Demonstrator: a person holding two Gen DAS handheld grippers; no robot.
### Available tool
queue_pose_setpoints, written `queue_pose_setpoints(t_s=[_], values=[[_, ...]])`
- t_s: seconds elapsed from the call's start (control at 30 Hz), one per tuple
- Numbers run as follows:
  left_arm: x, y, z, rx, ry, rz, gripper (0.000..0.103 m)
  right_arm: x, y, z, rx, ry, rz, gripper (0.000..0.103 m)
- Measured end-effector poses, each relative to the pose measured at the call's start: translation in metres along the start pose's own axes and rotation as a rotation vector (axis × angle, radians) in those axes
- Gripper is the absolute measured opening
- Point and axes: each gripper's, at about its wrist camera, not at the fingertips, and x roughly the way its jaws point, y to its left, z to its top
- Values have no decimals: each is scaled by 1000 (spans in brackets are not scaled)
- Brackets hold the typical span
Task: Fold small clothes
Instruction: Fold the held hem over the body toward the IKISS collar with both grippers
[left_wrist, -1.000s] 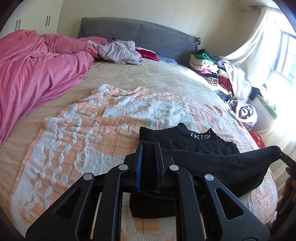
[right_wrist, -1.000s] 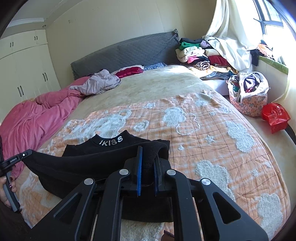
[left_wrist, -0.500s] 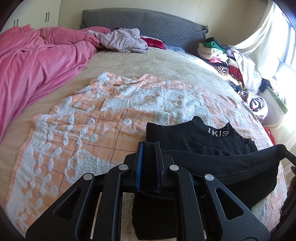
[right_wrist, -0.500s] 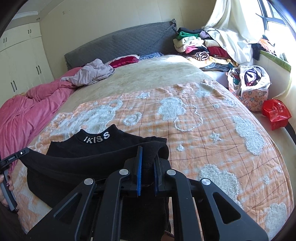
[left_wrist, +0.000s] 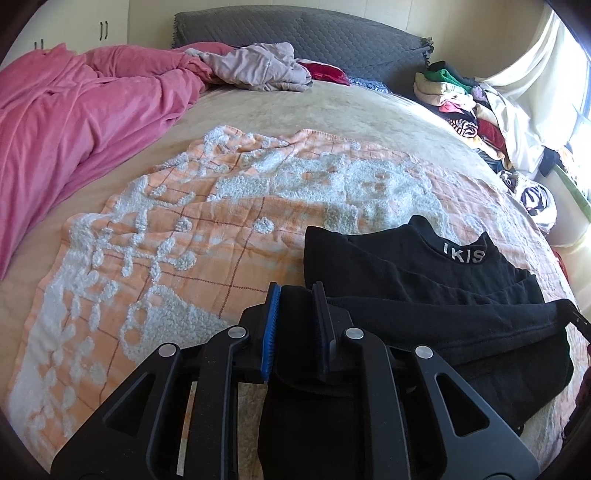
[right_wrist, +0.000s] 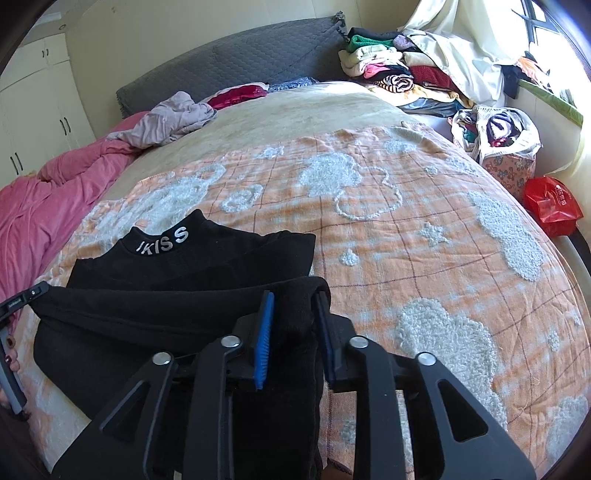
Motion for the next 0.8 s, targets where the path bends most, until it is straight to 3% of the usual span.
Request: queue_pose_setpoints(t_s=[0.03, 0.13, 0.23, 0.4, 0.47, 0.53, 0.67, 0.8], values=[[-5, 1, -1, -4, -4, -2, 12, -6, -2, 0, 7, -15, 2, 45], [-20, 2, -3, -16, -18, -3, 17, -26, -2, 3, 4, -66, 11, 49], [-41, 0, -6, -18, -54, -10, 22, -46, 5, 0, -31, -111, 27, 49], [-66, -20, -16, 23, -87, -40, 23, -70, 39, -12, -175, -136, 126, 47], [-70, -34, -23, 60, -81, -61, 23, -72, 58, -18, -250, -124, 158, 25], [-68, -50, -31, 110, -55, -83, 23, -69, 74, -24, -299, -98, 184, 18], [-56, -80, -50, 201, 0, -104, 22, -49, 89, -35, -314, 5, 218, 15], [-36, -97, -67, 265, 66, -98, 22, -21, 88, -47, -318, 118, 171, 15]])
